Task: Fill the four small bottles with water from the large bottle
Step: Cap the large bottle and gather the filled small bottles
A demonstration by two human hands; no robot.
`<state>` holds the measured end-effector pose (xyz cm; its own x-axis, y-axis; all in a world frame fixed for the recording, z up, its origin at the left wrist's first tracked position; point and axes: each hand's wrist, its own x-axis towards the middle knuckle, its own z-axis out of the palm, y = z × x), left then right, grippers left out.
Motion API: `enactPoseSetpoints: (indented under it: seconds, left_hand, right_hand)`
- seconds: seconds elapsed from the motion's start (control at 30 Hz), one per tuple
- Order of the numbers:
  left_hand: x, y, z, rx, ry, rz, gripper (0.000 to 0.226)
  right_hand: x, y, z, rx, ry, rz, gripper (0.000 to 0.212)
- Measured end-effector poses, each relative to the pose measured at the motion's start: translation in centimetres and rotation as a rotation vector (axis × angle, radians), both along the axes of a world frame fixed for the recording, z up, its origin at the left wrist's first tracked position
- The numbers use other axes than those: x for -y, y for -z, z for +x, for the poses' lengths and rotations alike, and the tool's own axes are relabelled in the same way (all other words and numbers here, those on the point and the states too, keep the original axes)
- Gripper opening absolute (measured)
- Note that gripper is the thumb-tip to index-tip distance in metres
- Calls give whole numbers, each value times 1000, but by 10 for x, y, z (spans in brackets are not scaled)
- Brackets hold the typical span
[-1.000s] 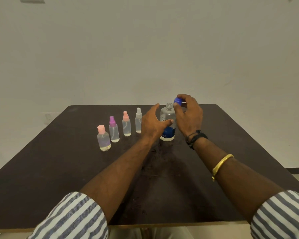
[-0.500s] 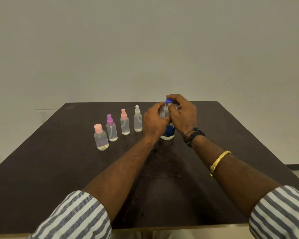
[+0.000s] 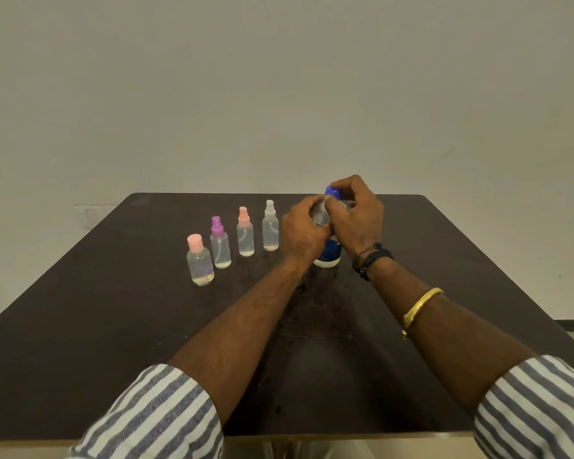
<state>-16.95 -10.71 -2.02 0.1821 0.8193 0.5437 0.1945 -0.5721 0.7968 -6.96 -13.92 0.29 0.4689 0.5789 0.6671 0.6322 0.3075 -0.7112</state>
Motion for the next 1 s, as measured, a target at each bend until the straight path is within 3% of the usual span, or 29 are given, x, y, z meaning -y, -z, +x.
enactPoseSetpoints:
  seconds: [0.63,0.73,0.83,0.93,1.0]
  left_hand:
    - [2,0,0,-5,4,-10,43]
    - [2,0,-1,-12,1,-20,45]
    - [5,-1,-3,-2,40,-80,55]
    - [8,7,-5,37,91,-183,83]
    - [7,16,-6,39,105,-244,89]
  right_hand:
    - [-4,-2,-2,-29,28,-77,31]
    - [3,0,-1,-57,-7,-92,45]
    - [13,9,0,-109,-69,-130,70]
    - [22,21,4,-149,-115,-190,74]
    - [27,26,5,-145,-122,-239,72]
